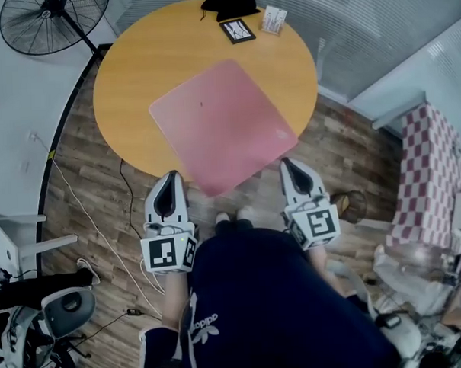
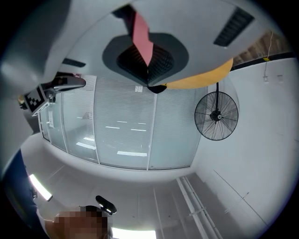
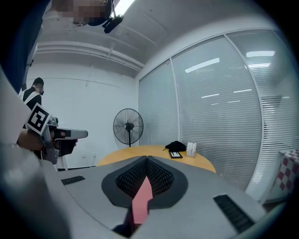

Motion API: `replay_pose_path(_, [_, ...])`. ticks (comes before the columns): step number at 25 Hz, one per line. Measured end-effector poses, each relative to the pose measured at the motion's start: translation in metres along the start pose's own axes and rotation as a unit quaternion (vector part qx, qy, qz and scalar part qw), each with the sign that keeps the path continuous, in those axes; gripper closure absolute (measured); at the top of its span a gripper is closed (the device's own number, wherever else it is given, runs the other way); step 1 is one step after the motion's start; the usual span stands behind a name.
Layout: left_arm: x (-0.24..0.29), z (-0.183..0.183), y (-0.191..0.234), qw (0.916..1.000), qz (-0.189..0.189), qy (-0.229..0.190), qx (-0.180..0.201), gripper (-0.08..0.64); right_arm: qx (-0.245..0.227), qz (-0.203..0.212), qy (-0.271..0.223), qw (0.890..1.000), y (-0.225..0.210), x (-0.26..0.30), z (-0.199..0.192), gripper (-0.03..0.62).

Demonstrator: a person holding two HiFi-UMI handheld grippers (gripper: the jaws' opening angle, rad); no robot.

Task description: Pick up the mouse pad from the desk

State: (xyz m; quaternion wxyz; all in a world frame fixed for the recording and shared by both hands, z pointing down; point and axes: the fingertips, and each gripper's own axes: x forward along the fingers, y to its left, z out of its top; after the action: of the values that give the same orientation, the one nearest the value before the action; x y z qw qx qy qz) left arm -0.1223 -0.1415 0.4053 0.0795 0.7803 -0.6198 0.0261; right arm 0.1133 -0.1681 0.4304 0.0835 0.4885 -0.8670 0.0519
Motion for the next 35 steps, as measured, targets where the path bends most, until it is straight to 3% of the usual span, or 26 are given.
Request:
replay_pose_path(12, [-0.011,-0.01,0.014,0.9992,0.03,0.012,-0.021,0.555,-0.007,0.004,0.011,1.0,0.006,0.002,-0.002,0.588])
replay_pose_path(19, [-0.008,-0.039,0.016,0.9954,0.004,0.066,-0.07,0.535,-0.015,-0.001,0.013,1.0,0.003,0.001,-0.005,0.589])
replay_pose_path(23, [-0.003,-0.073,0.009,0.9835,-0.027,0.126,-0.127,0.455,-0.004,0.003,0.021,1.0,0.009,0.001,-0.01,0.589])
replay_pose_path(27, [0.0,-0.115,0.005,0.9652,-0.046,0.184,-0.18,0.423,0.0,0.006,0.036,0.999,0.01,0.001,-0.019,0.589])
replay_pose_path(35, [0.0,-0.217,-0.008,0.9287,-0.068,0.305,-0.2,0.408,0.003,0.016,0.07,0.997,0.014,0.003,-0.035,0.588])
